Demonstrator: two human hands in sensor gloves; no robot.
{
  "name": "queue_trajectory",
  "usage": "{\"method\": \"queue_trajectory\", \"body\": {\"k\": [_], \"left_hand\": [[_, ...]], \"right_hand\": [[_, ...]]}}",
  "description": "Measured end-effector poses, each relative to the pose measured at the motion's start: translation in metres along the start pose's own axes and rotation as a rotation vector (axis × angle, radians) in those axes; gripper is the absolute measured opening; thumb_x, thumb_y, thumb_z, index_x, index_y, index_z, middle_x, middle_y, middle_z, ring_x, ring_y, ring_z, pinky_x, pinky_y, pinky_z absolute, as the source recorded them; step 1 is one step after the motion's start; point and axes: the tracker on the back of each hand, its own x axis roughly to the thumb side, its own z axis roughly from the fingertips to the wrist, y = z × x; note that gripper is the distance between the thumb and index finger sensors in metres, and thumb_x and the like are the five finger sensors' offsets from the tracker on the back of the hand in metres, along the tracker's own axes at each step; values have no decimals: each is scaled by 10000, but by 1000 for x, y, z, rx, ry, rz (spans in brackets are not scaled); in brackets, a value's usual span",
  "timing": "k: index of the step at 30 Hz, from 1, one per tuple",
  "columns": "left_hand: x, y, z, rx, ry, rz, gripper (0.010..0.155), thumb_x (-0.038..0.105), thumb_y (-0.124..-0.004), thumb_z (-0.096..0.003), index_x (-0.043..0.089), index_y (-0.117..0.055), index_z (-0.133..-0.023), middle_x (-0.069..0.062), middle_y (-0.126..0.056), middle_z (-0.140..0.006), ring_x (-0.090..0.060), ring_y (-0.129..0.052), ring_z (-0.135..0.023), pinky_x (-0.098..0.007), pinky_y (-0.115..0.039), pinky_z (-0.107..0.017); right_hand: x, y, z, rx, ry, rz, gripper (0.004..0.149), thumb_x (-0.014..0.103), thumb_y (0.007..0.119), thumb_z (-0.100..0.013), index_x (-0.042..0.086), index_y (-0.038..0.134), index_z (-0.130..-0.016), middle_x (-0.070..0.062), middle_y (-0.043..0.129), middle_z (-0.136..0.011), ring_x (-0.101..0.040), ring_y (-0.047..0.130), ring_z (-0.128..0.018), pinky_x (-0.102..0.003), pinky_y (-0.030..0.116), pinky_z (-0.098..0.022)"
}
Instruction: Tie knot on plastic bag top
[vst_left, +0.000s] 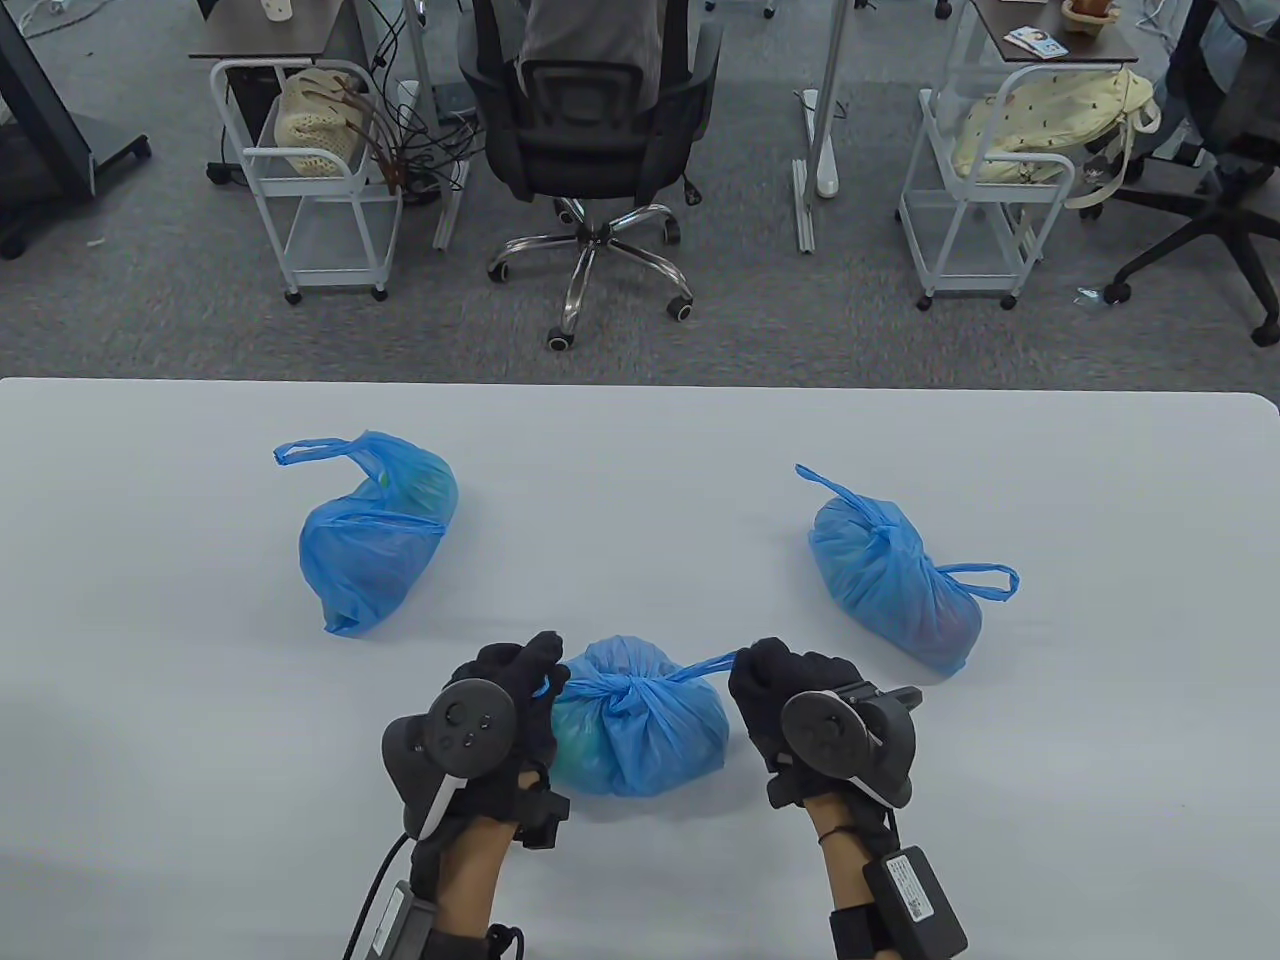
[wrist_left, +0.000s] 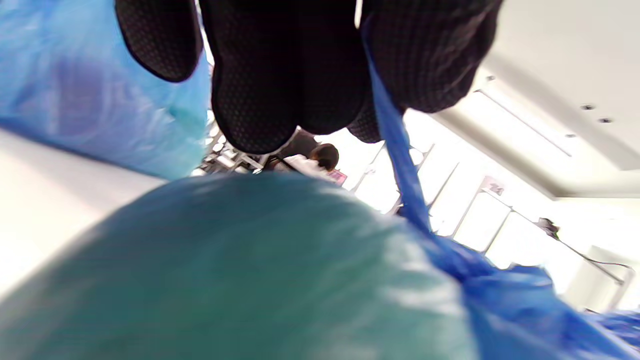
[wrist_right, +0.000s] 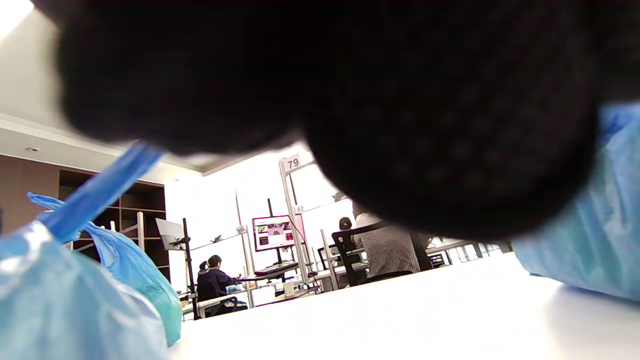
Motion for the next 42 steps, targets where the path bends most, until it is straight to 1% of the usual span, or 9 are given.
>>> {"method": "queue_trajectory", "body": {"k": [4,10,13,16,22,25,31,37,42], "left_hand": [[29,-2,5,-25,-196,-45,415,375,-831,-451,289,-943,-842,24,-979,-680,-256,-993,-690,-641,-641,-679],[54,-27,12,-163,-285,-272,537,376,-867,-427,244,-832,-946,37,-1015,-644,-251,-1005,-686,-654,-616,-698],[59,-37,12,-203,-283,-353,593,390,-878,-416,234,-783,-979,51,-1015,-623,-234,-968,-702,-642,-636,-690],[59,-43,11,-235,-249,-321,605,385,-892,-410,226,-773,-981,45,-998,-605,-220,-915,-711,-621,-664,-665],[57,-42,9,-147,-189,-368,509,405,-911,-396,246,-862,-877,56,-1009,-535,-186,-952,-644,-603,-704,-635],[57,-40,10,-96,-184,-367,399,389,-906,-395,273,-924,-776,27,-1008,-511,-209,-955,-628,-607,-692,-637],[51,-38,10,-43,-179,-391,373,405,-896,-381,313,-933,-741,32,-984,-551,-260,-894,-721,-626,-611,-673],[48,-37,8,-32,-154,-395,372,428,-879,-387,336,-914,-746,-42,-927,-851,-357,-798,-889,-650,-572,-686],[42,-33,5,-26,-134,-375,374,429,-884,-385,329,-915,-744,7,-1034,-713,-287,-967,-741,-605,-679,-651]], "right_hand": [[7,-3,-2,-24,-39,-39,415,415,764,-454,67,988,-495,13,1023,-162,-201,1088,-97,-489,886,-170],[24,-14,-5,-94,-78,-262,416,411,761,-459,63,985,-501,9,1024,-168,-205,1086,-100,-492,884,-174],[38,-17,-4,-97,-94,-421,417,402,764,-461,49,982,-504,-2,1023,-174,-215,1085,-111,-502,879,-185],[50,-18,-4,-120,-135,-421,420,400,763,-460,44,983,-495,5,1021,-166,-209,1086,-106,-497,884,-185],[46,-18,-2,-157,-134,-492,421,392,767,-459,32,984,-478,7,1017,-151,-204,1086,-97,-499,885,-186],[39,-18,-4,-163,-122,-484,420,396,766,-459,38,986,-477,10,1017,-150,-202,1087,-97,-497,887,-187],[16,-8,-3,-134,-26,-418,418,399,768,-459,46,989,-489,4,1024,-162,-207,1091,-110,-501,886,-195],[5,0,-1,-48,-84,-191,419,398,766,-460,45,989,-503,-9,1031,-177,-226,1094,-128,-514,881,-207],[10,4,-1,-17,-149,-105,429,417,762,-463,59,989,-522,-12,1040,-197,-228,1101,-150,-516,882,-221]]}}
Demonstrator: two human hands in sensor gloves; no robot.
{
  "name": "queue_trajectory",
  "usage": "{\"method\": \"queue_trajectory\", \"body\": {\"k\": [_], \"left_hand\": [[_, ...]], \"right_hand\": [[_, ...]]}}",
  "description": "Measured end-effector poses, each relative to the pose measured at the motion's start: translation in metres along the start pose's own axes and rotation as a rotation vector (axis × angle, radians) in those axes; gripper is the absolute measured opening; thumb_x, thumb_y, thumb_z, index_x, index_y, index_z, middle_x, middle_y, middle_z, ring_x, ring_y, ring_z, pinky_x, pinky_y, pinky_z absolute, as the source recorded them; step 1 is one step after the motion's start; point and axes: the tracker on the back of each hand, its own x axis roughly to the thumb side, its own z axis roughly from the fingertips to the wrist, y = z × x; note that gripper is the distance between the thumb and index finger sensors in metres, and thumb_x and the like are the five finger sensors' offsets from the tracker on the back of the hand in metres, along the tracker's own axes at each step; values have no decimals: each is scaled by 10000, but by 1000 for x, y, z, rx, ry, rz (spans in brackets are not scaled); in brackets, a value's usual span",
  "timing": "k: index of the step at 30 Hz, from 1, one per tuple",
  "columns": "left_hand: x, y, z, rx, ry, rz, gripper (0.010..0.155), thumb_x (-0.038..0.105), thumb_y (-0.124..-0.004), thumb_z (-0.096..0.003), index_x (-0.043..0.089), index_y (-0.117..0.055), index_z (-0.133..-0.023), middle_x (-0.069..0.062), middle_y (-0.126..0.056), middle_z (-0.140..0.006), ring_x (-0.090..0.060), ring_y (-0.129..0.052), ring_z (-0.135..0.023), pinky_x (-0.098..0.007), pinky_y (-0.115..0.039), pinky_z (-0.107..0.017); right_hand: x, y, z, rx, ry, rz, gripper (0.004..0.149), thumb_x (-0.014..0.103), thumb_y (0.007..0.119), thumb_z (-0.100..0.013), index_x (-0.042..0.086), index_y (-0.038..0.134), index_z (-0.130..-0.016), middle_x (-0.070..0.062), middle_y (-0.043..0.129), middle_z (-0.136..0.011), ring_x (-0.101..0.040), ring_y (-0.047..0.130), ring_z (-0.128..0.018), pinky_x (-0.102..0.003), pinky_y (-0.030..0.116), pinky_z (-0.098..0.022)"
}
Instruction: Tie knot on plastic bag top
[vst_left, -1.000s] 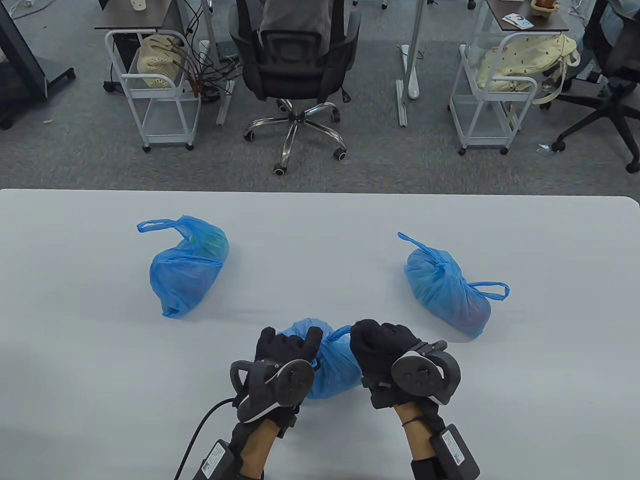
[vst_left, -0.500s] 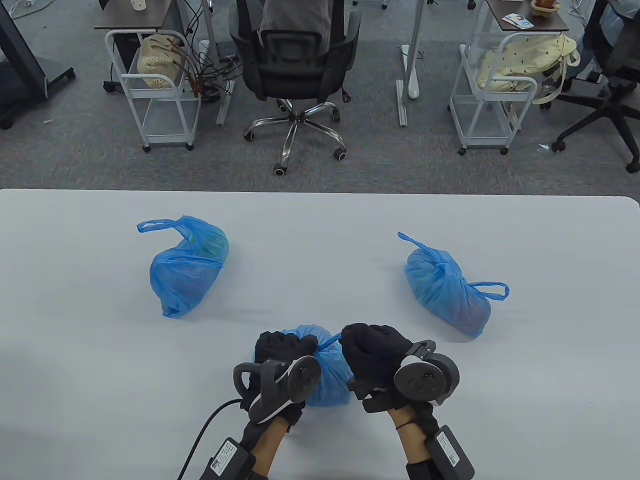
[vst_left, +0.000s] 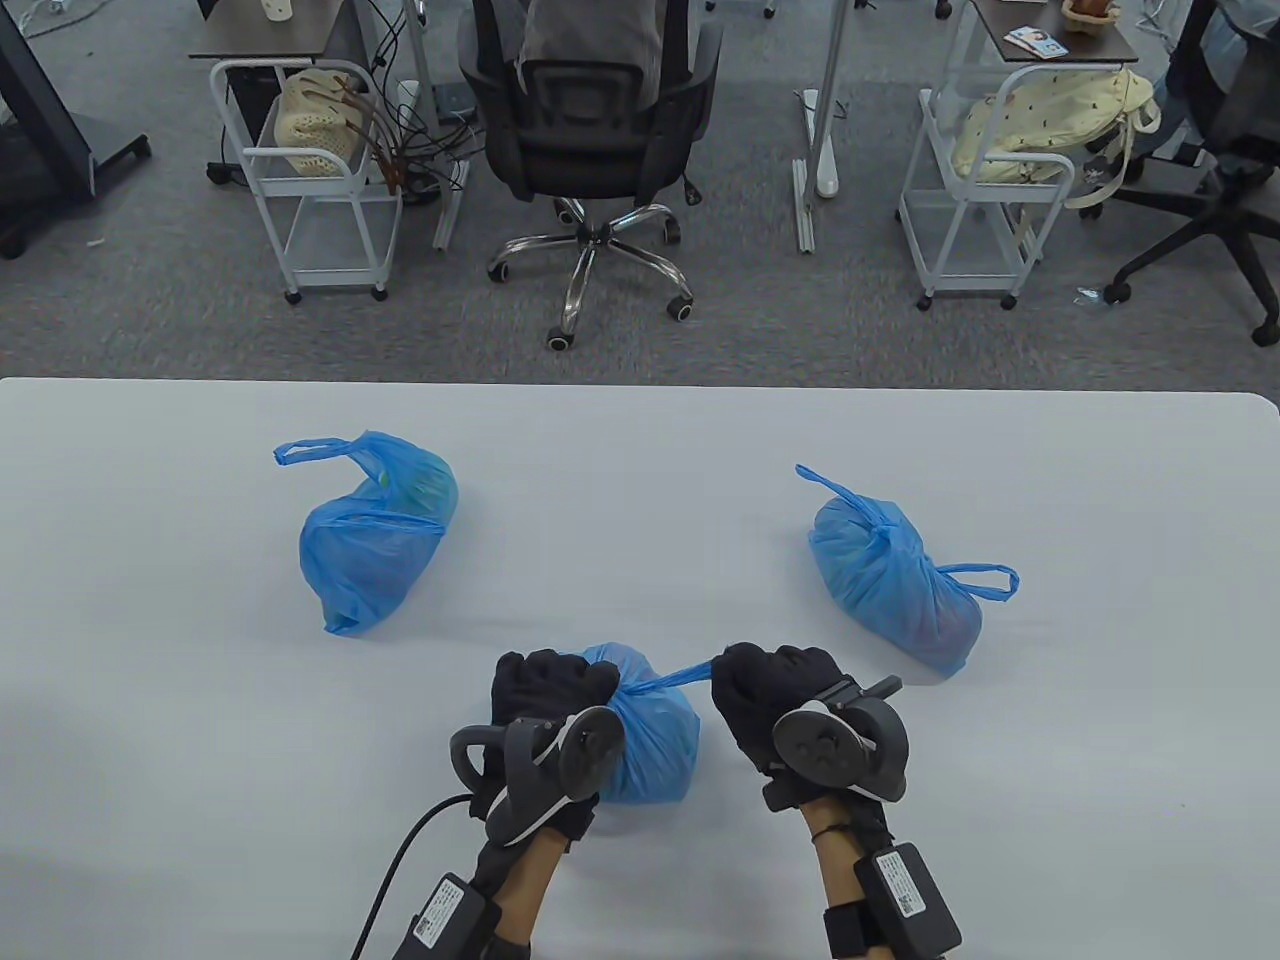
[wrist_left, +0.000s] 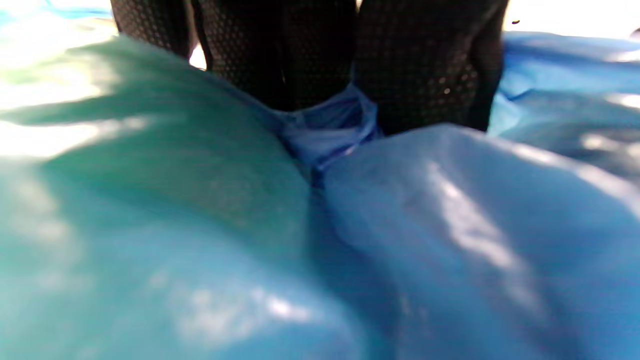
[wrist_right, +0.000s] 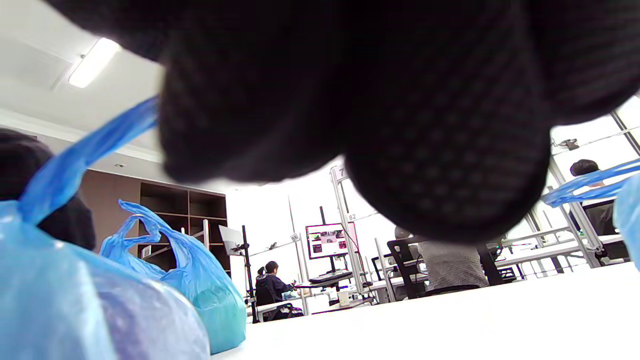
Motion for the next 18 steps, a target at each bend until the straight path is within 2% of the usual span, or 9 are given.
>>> {"method": "queue_trajectory", "body": {"k": [4,12,18], "left_hand": [[-7,1,-1,4,26,24,385,440,-881,-392,304,-914,-750,11,-1049,-635,-267,-1008,-651,-588,-717,-627],[-17,5,-3,31,69,64,402,443,-872,-413,261,-895,-770,4,-1036,-608,-262,-1032,-581,-579,-749,-603],[-42,20,-13,61,201,258,398,431,-864,-434,238,-881,-782,-12,-1017,-604,-237,-1056,-497,-550,-788,-578]], "right_hand": [[2,0,-1,-4,-5,-19,443,431,760,-463,59,993,-525,-21,1044,-202,-239,1102,-156,-523,879,-225],[2,1,-1,-3,-21,-6,451,439,758,-467,62,993,-542,-23,1050,-212,-244,1105,-167,-525,879,-232],[-10,-4,1,-35,36,-10,446,433,759,-470,60,990,-550,-24,1051,-219,-246,1105,-175,-527,877,-235]]}}
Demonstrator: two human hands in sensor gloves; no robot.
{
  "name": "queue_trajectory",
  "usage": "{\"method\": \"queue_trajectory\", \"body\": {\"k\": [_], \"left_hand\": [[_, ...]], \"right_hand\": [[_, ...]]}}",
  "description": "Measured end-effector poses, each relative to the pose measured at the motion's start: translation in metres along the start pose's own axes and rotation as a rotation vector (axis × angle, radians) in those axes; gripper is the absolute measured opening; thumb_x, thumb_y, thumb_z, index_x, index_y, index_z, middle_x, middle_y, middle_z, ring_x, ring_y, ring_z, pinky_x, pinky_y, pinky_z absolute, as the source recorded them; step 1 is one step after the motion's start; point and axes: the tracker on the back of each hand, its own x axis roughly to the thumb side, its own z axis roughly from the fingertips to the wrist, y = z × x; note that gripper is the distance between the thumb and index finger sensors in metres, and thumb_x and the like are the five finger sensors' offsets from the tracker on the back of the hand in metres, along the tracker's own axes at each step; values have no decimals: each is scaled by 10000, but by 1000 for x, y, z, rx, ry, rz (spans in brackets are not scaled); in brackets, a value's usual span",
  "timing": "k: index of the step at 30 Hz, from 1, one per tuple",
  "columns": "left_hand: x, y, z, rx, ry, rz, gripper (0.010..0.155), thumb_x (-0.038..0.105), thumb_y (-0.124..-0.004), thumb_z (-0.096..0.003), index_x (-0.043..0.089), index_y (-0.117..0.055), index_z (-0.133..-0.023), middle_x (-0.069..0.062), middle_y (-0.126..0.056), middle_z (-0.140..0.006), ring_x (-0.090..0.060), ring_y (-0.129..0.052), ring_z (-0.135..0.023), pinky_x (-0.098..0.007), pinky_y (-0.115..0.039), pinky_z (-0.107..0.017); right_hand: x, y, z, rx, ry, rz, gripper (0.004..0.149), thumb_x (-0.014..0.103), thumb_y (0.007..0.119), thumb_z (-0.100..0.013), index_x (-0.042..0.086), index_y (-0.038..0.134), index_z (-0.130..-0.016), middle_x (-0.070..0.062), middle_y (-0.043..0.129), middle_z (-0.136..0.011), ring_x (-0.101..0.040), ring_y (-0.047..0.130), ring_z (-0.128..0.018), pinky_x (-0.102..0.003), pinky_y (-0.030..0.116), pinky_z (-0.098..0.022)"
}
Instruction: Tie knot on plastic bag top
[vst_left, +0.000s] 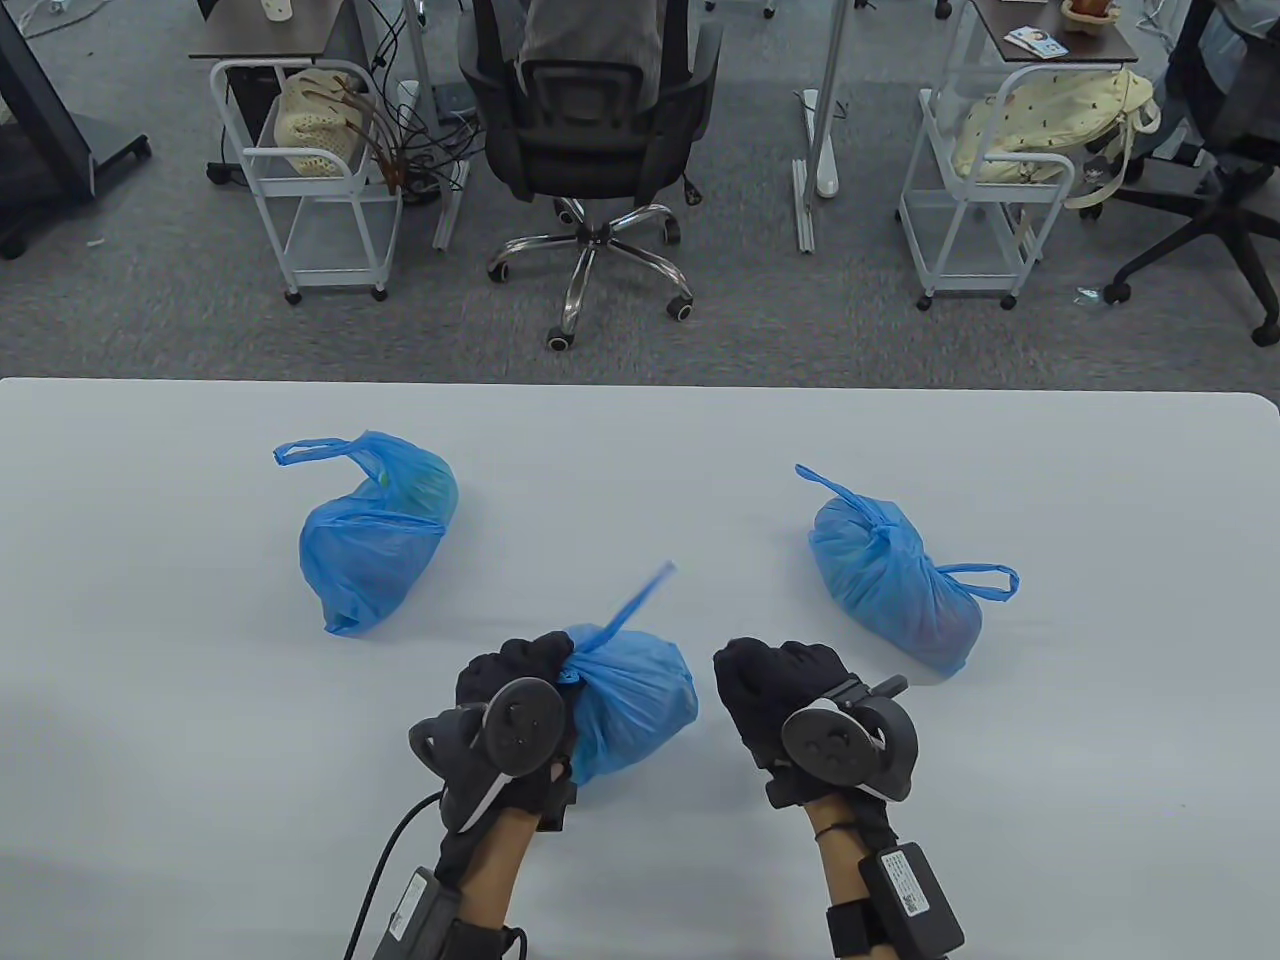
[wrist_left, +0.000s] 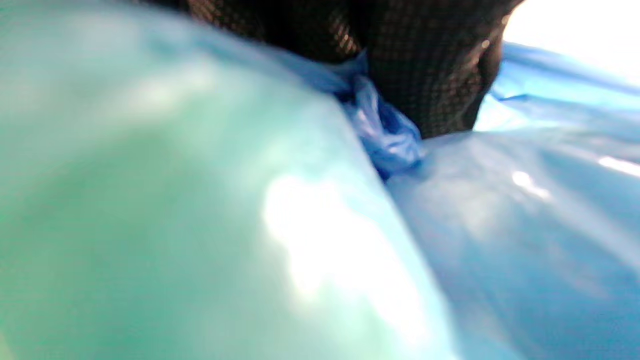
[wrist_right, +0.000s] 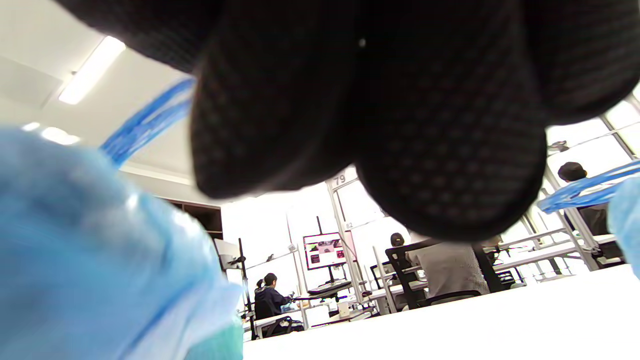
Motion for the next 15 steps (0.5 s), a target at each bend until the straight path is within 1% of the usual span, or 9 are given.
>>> {"method": "queue_trajectory", "body": {"k": [2,4,8,11,15], "left_hand": [[-5,7,-10,-1,73,63,398,433,-860,-445,238,-872,-791,-10,-1007,-601,-229,-1053,-481,-537,-796,-574],[-7,11,-20,-6,90,67,397,435,-858,-451,238,-872,-795,-13,-1003,-590,-191,-1054,-406,-495,-839,-519],[5,19,-44,23,91,-36,398,450,-856,-459,237,-882,-794,10,-1011,-531,-140,-1051,-309,-449,-881,-451],[13,15,-67,34,108,-105,396,442,-857,-460,219,-893,-785,14,-1023,-506,-126,-1057,-273,-439,-897,-422],[18,-2,-107,33,179,-176,396,443,-854,-461,214,-905,-780,24,-1039,-490,-118,-1067,-260,-435,-905,-414]], "right_hand": [[-6,0,1,-4,29,-3,446,432,760,-470,58,989,-553,-26,1051,-219,-251,1105,-172,-527,877,-235],[-9,1,2,1,45,-4,449,432,757,-475,56,990,-553,-25,1051,-218,-247,1105,-171,-527,877,-232],[-6,5,2,20,32,6,449,432,758,-474,57,991,-554,-20,1051,-210,-238,1104,-153,-518,880,-219],[0,8,2,37,2,19,448,431,758,-474,57,991,-555,-18,1051,-210,-241,1102,-149,-517,880,-215],[6,10,0,58,-38,34,450,432,759,-473,56,991,-556,-20,1051,-212,-244,1102,-152,-519,879,-218]]}}
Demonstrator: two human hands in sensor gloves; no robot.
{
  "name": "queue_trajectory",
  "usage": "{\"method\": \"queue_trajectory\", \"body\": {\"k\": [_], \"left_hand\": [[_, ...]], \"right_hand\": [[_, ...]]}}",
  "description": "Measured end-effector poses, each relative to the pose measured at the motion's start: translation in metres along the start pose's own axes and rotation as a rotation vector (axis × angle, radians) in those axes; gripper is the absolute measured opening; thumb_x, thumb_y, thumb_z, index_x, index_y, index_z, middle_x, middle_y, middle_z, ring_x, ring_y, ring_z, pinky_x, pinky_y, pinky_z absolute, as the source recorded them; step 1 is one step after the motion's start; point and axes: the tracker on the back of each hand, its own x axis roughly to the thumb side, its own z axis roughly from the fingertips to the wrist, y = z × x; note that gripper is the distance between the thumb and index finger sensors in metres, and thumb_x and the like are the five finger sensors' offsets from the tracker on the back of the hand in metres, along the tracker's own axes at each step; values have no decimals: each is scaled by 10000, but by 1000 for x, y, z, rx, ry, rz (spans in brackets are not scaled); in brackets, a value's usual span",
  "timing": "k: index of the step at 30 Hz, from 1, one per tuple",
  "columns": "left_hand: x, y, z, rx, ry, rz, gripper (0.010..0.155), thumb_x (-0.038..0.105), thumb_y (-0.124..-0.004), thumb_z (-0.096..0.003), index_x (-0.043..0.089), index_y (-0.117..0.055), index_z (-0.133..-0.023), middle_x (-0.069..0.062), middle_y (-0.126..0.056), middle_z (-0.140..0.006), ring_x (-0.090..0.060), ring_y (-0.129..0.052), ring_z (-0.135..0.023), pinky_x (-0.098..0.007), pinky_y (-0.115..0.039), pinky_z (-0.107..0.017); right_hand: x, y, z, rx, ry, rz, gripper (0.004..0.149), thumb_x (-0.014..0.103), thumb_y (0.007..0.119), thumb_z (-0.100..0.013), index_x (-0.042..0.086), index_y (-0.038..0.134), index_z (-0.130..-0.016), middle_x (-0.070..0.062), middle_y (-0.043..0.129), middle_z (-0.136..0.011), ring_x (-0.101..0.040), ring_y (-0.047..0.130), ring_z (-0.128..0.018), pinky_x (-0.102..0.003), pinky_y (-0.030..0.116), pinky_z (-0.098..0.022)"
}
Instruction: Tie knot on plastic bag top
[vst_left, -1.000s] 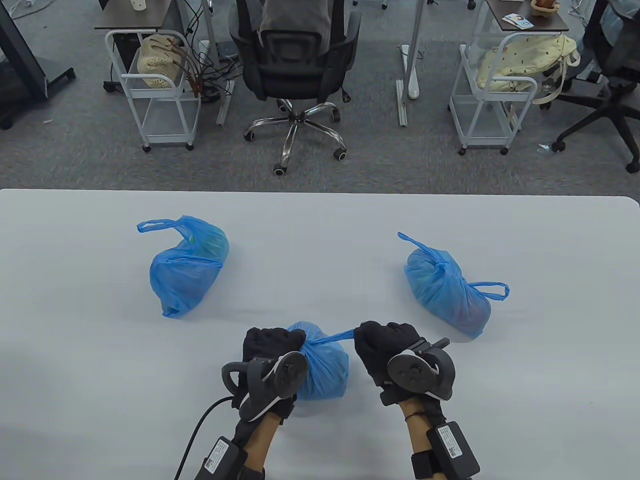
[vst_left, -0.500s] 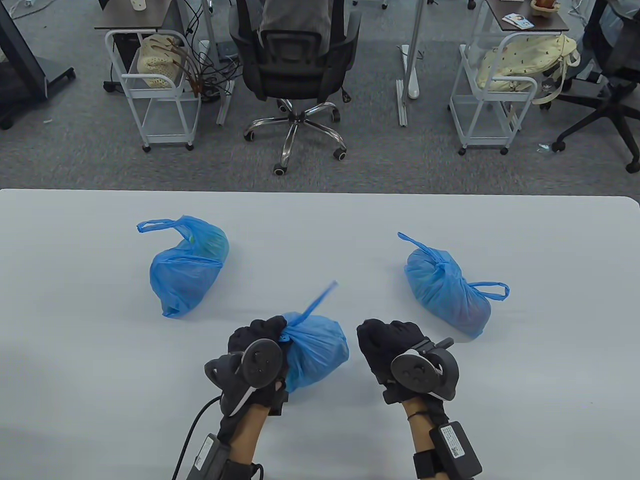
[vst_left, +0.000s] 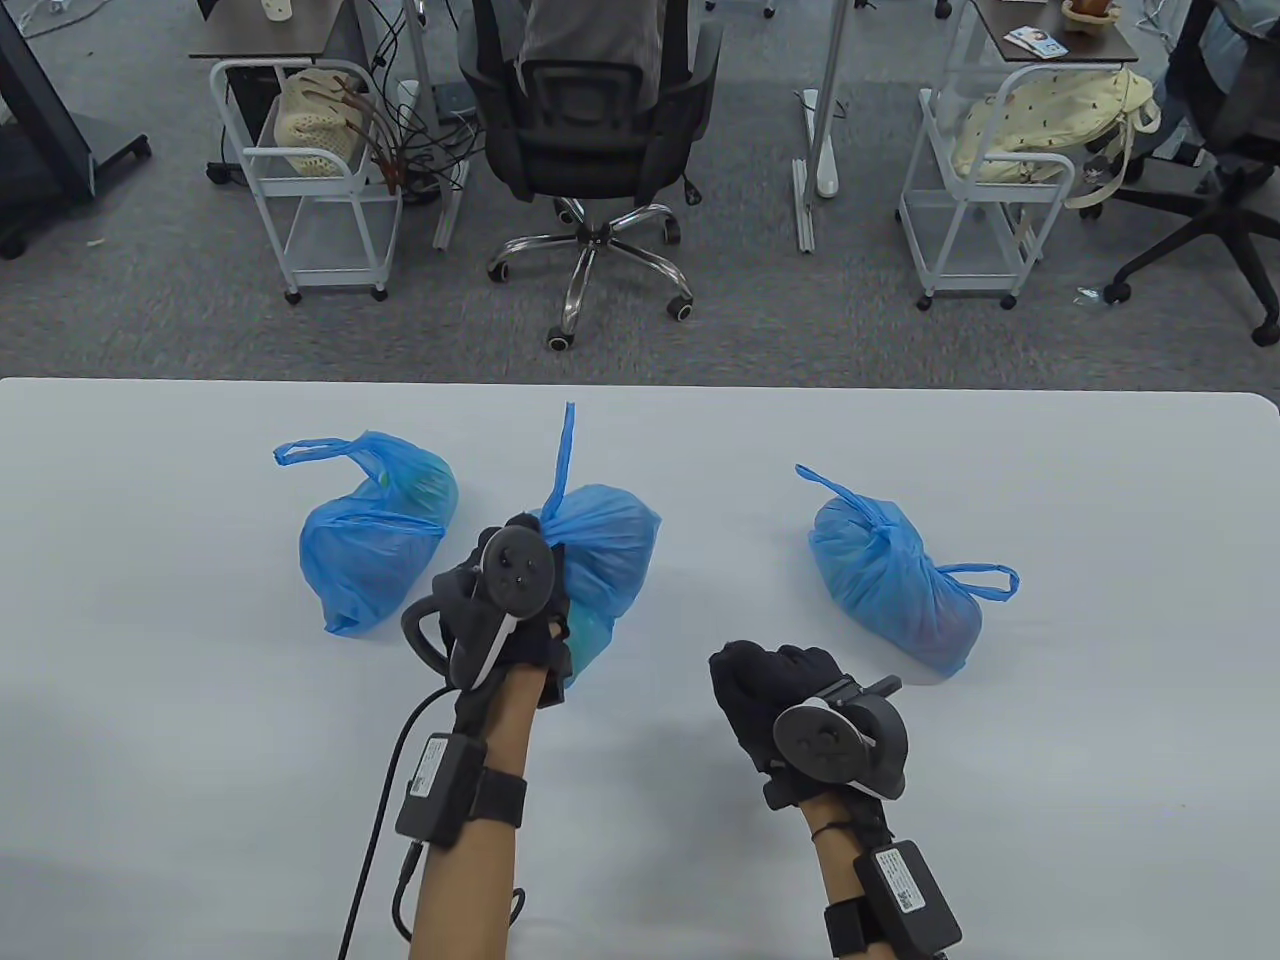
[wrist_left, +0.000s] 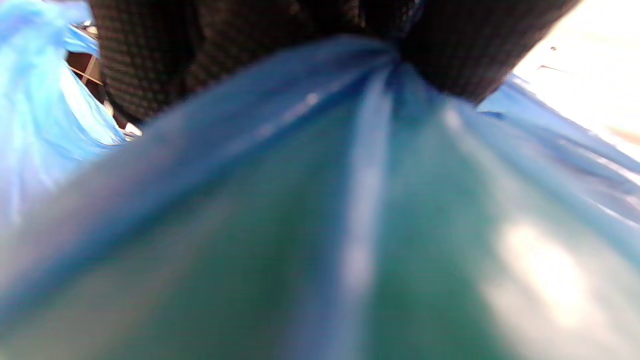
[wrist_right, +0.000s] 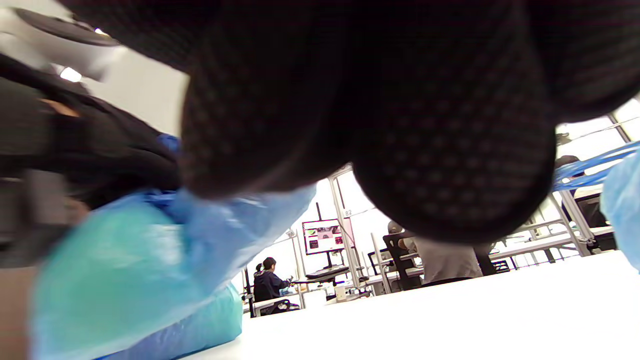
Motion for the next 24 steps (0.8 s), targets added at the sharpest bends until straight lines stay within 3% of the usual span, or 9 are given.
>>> {"method": "queue_trajectory", "body": {"k": [7,10,12,16,24], "left_hand": [[-4,-38,-48,5,159,-42,419,482,-835,-469,228,-888,-799,51,-1037,-507,-105,-1081,-289,-424,-908,-433],[-15,-52,-49,-54,195,55,478,503,-788,-480,239,-831,-876,28,-1017,-652,-156,-1093,-438,-465,-863,-516],[-17,-47,-44,-40,169,118,508,502,-782,-480,238,-793,-913,7,-990,-733,-190,-1080,-512,-494,-830,-546],[-14,-5,-32,30,57,171,517,498,-763,-483,237,-777,-929,-11,-973,-778,-208,-1069,-552,-511,-806,-569],[-36,139,-11,272,-10,172,478,462,-733,-504,253,-775,-931,-10,-967,-792,-222,-1054,-588,-521,-783,-592]], "right_hand": [[-13,17,-6,58,8,37,449,432,758,-473,58,991,-558,-21,1053,-213,-241,1104,-155,-520,879,-220],[-17,20,-3,91,11,68,449,433,759,-472,59,993,-556,-21,1054,-213,-241,1106,-154,-521,880,-220],[-17,17,-4,76,14,72,449,435,758,-472,61,992,-559,-19,1054,-216,-244,1106,-156,-520,881,-222],[-15,11,-4,56,16,53,449,434,758,-473,60,990,-565,-23,1055,-224,-246,1106,-168,-525,878,-229],[-18,9,-3,53,38,51,449,434,757,-474,62,989,-571,-26,1057,-234,-251,1107,-180,-527,877,-237]]}}
